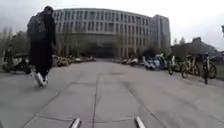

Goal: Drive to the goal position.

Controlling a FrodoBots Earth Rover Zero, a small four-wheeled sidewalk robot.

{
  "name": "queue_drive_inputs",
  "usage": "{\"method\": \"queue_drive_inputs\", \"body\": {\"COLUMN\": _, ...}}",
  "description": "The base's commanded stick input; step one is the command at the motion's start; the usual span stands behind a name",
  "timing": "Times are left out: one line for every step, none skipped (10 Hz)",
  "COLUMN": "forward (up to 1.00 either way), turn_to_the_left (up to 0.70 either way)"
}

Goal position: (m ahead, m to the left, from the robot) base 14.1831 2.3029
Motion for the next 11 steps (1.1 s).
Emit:
{"method": "queue_drive_inputs", "body": {"forward": 1.0, "turn_to_the_left": 0.06}}
{"method": "queue_drive_inputs", "body": {"forward": 1.0, "turn_to_the_left": 0.06}}
{"method": "queue_drive_inputs", "body": {"forward": 1.0, "turn_to_the_left": 0.06}}
{"method": "queue_drive_inputs", "body": {"forward": 1.0, "turn_to_the_left": 0.06}}
{"method": "queue_drive_inputs", "body": {"forward": 1.0, "turn_to_the_left": 0.06}}
{"method": "queue_drive_inputs", "body": {"forward": 1.0, "turn_to_the_left": 0.06}}
{"method": "queue_drive_inputs", "body": {"forward": 1.0, "turn_to_the_left": 0.06}}
{"method": "queue_drive_inputs", "body": {"forward": 1.0, "turn_to_the_left": 0.06}}
{"method": "queue_drive_inputs", "body": {"forward": 1.0, "turn_to_the_left": 0.06}}
{"method": "queue_drive_inputs", "body": {"forward": 1.0, "turn_to_the_left": 0.06}}
{"method": "queue_drive_inputs", "body": {"forward": 1.0, "turn_to_the_left": 0.06}}
